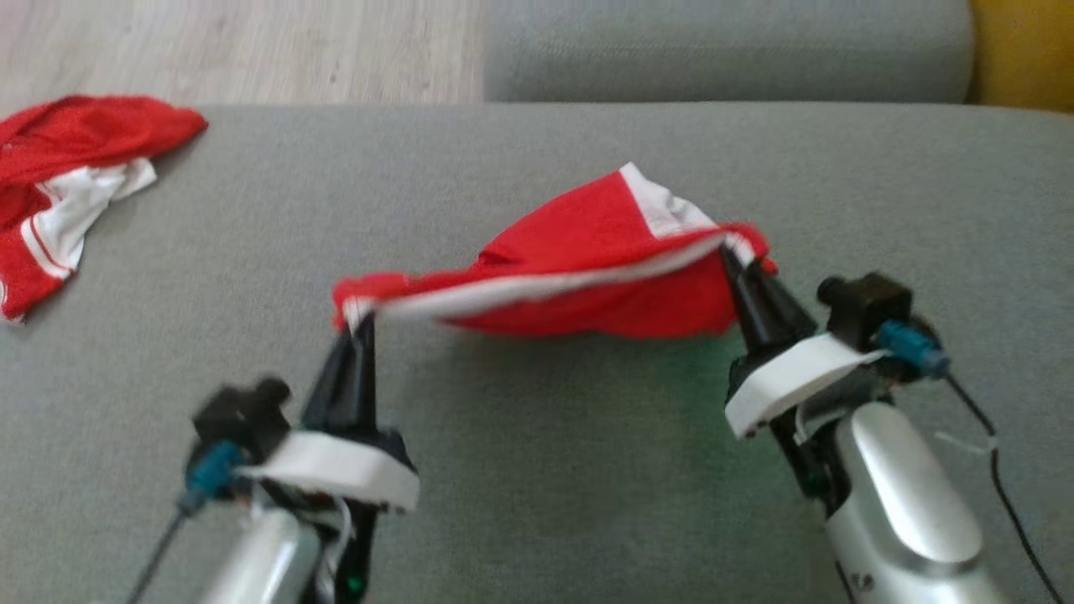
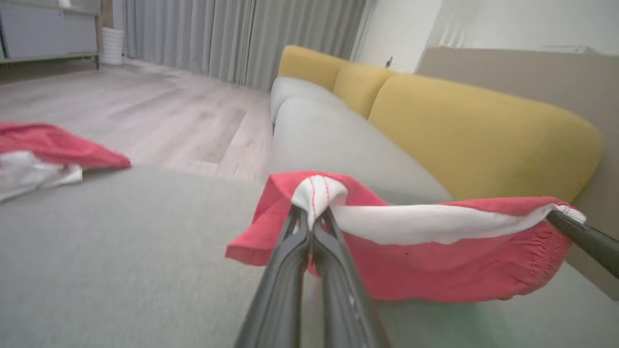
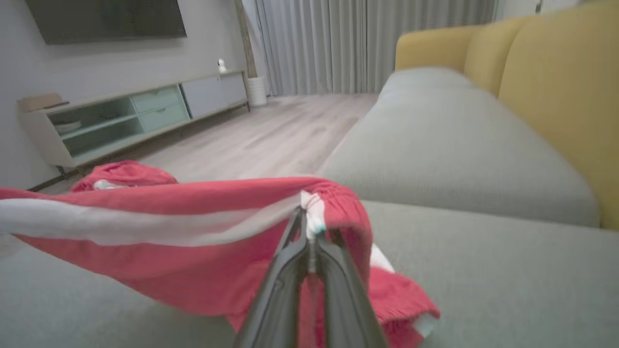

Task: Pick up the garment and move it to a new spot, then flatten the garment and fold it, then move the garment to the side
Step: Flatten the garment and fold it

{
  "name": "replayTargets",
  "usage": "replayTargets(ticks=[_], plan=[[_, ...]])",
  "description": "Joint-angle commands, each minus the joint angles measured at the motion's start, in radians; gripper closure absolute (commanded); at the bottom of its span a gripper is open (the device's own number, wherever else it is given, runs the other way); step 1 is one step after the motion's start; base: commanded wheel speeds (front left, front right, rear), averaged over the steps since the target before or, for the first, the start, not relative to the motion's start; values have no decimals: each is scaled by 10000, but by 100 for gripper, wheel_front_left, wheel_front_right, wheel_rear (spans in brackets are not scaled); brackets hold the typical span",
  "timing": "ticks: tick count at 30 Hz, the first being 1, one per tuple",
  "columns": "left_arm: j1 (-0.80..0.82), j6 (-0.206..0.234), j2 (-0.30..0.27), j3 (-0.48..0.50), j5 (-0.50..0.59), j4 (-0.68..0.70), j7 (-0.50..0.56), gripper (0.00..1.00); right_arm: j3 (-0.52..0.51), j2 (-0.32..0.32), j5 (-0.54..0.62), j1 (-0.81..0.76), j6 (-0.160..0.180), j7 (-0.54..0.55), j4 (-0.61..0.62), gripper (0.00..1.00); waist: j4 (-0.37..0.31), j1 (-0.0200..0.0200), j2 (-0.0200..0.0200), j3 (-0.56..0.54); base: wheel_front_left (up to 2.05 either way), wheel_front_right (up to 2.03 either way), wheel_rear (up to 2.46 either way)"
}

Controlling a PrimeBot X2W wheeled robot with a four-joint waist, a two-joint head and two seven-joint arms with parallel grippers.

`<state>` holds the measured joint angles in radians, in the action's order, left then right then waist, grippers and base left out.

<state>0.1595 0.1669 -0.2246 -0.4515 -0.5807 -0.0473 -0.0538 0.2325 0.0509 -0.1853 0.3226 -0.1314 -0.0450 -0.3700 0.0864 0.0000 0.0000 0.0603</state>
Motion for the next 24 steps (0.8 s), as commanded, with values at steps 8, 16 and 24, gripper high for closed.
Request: replayTargets(ticks=[8, 16, 24], plan=[[2060, 110, -1234, 843, 580, 3188, 1136, 100, -328, 289, 493, 575, 7, 931, 3746, 100, -572, 0, 0, -871, 0, 0, 0], [3922, -71, -1889, 916, 646, 4671, 2889, 100, -558, 885, 468, 896, 7, 2612, 6685, 100, -918, 0, 0, -851, 0, 0, 0], [5219, -425, -1946, 961, 131, 3407, 3752, 100, -434, 1156, -6, 1719, 7, 3674, 6270, 100, -1074, 0, 0, 489, 0, 0, 0]])
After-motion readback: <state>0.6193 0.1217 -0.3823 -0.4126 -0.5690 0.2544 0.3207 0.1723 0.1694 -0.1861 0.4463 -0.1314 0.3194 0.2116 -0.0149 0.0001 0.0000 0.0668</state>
